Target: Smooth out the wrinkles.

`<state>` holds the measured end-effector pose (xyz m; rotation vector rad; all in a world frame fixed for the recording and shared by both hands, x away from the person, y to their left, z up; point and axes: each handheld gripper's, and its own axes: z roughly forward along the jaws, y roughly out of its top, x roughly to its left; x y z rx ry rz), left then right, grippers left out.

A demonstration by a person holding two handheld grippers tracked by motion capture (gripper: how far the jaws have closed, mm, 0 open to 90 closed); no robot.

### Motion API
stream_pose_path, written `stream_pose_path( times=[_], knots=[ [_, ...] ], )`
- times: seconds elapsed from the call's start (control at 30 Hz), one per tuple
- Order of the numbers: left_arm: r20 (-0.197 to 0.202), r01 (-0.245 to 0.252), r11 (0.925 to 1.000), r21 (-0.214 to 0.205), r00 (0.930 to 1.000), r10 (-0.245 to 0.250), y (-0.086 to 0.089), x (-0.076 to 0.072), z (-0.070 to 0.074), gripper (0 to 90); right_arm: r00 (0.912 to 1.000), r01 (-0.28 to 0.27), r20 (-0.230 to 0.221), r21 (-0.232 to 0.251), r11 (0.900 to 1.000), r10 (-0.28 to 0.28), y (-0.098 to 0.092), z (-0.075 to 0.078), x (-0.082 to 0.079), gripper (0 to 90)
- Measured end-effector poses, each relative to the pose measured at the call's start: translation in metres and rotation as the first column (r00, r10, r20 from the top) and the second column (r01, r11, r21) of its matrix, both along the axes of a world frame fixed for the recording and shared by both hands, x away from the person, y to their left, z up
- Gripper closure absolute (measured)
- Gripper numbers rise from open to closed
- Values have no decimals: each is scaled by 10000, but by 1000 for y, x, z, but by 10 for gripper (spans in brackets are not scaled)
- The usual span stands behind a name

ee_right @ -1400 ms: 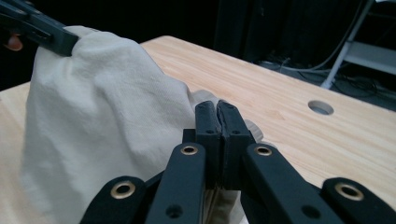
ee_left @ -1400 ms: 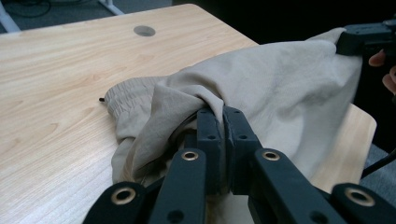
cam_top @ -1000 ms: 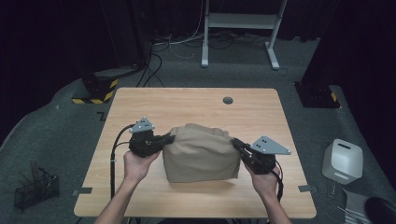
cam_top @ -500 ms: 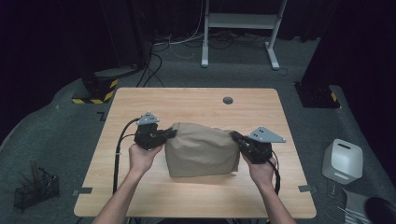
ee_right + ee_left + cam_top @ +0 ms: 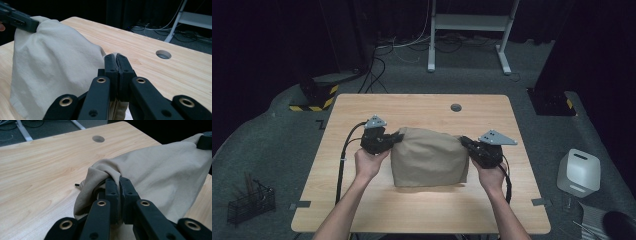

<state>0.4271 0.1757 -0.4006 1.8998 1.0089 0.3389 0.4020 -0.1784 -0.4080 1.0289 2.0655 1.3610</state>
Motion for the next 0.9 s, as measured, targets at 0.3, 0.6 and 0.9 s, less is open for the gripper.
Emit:
stream_pose_path(
  times=[0.3, 0.6, 0.9],
  knots=[
    [32, -187, 9993, 322, 9998, 186, -4, 14, -7, 864, 9991, 399, -144, -138, 9991, -401, 2, -8, 17, 883],
    [147, -457, 9976, 526, 9989, 450, -7, 32, -14, 864, 9968, 747, -249, -330, 9967, -755, 8, -16, 39, 881],
    [-13, -873, 9937, 698, 9962, 876, -12, 54, -33, 863, 9903, 1264, -503, -614, 9901, -1295, 14, -30, 60, 880]
  ],
)
